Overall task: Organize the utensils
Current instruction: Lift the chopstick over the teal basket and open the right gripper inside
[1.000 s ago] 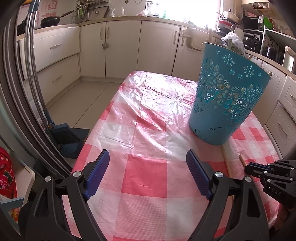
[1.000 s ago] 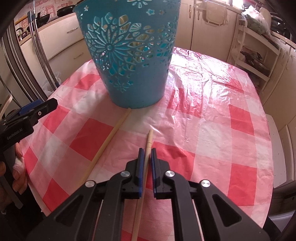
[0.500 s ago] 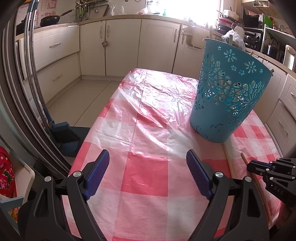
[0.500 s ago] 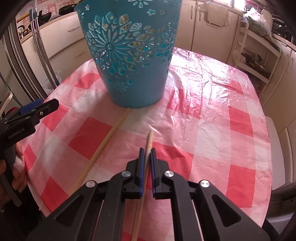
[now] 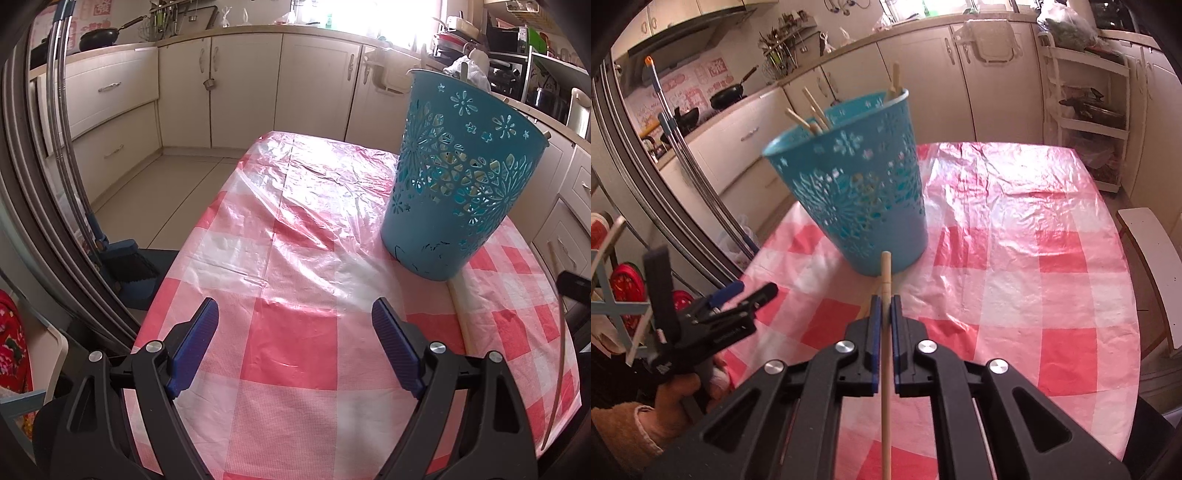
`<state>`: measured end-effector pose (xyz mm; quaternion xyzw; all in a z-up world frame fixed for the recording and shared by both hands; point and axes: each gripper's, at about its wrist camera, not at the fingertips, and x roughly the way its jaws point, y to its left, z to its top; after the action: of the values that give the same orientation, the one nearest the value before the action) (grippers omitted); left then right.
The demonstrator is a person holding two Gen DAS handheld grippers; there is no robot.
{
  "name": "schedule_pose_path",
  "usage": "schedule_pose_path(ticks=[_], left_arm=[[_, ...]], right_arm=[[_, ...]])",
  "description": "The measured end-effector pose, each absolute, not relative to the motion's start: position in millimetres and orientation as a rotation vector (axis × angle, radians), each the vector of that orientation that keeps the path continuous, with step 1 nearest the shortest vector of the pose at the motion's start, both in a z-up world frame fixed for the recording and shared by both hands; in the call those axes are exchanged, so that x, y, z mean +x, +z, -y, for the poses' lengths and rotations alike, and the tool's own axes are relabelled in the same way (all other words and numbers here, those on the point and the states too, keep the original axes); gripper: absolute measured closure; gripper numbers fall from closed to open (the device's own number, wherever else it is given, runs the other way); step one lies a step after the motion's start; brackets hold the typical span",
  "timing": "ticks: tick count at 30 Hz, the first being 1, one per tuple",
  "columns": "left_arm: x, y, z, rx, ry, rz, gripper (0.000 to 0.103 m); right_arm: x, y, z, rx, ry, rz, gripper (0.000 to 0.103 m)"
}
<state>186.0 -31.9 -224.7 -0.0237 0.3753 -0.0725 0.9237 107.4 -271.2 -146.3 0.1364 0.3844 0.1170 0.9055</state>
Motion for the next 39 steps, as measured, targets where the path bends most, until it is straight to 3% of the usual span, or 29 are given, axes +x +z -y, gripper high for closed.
schedule_pose_path(ticks=[14,24,39], left_arm=[[185.7,-225.5,31.4,-0.048,-0.147,-0.771,0.022],[185.8,-225.9,31.3,-0.05,-0.149,-0.774,0.022],[189.6,-228.3,28.9,-0.07,-0.157,-0.787,0.022]], right_arm=[[115.7,-50.9,265.9,0.381,0.343,-0.547,0.097],[140.8,18.5,261.3,0.376,0.201,-0.196,0.097],[191.8,-22.1,258.3,0.307,-0.046,-0.137,0.097]])
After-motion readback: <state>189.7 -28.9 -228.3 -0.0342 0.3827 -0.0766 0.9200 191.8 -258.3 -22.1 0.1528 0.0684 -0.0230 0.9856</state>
